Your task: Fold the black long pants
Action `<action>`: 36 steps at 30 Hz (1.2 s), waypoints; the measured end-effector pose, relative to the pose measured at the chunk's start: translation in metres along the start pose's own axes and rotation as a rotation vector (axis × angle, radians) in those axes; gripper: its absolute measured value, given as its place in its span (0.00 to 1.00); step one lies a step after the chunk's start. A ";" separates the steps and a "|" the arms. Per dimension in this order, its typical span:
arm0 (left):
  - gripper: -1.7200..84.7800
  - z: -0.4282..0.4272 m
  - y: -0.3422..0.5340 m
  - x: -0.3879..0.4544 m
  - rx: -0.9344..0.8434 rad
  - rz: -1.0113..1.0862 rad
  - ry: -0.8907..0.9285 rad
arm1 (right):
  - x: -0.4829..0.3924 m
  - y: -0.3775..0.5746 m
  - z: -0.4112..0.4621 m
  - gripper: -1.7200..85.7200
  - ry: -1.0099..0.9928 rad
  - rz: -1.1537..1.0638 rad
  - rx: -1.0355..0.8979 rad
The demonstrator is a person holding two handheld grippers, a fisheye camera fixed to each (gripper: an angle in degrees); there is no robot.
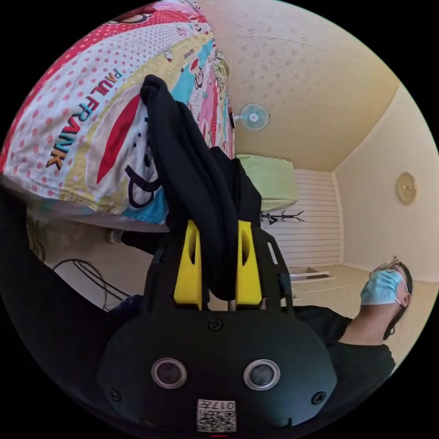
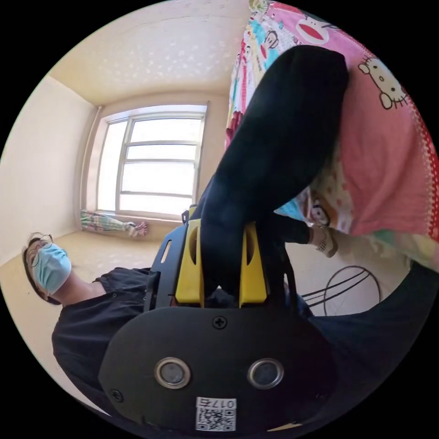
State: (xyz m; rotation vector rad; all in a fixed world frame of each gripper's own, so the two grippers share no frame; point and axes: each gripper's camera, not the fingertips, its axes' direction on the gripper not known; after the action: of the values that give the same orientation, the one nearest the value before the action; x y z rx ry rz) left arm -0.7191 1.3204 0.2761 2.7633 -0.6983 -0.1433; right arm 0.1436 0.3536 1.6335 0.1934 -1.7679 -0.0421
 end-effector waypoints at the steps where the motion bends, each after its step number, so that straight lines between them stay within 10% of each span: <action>1: 0.15 -0.012 0.011 0.020 -0.011 0.032 0.001 | -0.014 0.012 -0.004 0.16 -0.056 -0.021 0.005; 11: 0.15 -0.005 -0.010 0.248 -0.074 0.522 0.026 | -0.188 -0.019 -0.133 0.14 -0.153 -0.454 0.129; 17: 0.15 0.091 -0.003 0.371 -0.079 0.815 0.161 | -0.342 0.006 -0.271 0.16 0.191 -0.760 0.301; 22: 0.15 0.231 -0.020 0.354 -0.222 0.694 0.227 | -0.340 0.024 -0.372 0.16 0.417 -0.510 0.503; 28: 0.15 0.430 0.001 0.178 -0.509 0.440 -0.203 | -0.120 0.039 -0.424 0.19 0.790 0.248 0.732; 32: 0.14 0.433 -0.011 0.115 -0.591 0.318 0.097 | -0.080 0.065 -0.388 0.20 0.758 0.127 0.895; 36: 0.12 0.407 -0.014 0.139 -0.674 0.422 -0.003 | -0.102 0.041 -0.363 0.22 0.895 0.158 0.853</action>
State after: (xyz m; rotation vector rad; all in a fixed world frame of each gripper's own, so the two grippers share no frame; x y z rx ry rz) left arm -0.6576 1.1635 -0.1200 1.9397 -0.9959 -0.2392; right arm 0.5129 0.4375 1.6150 0.5803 -0.8072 0.8041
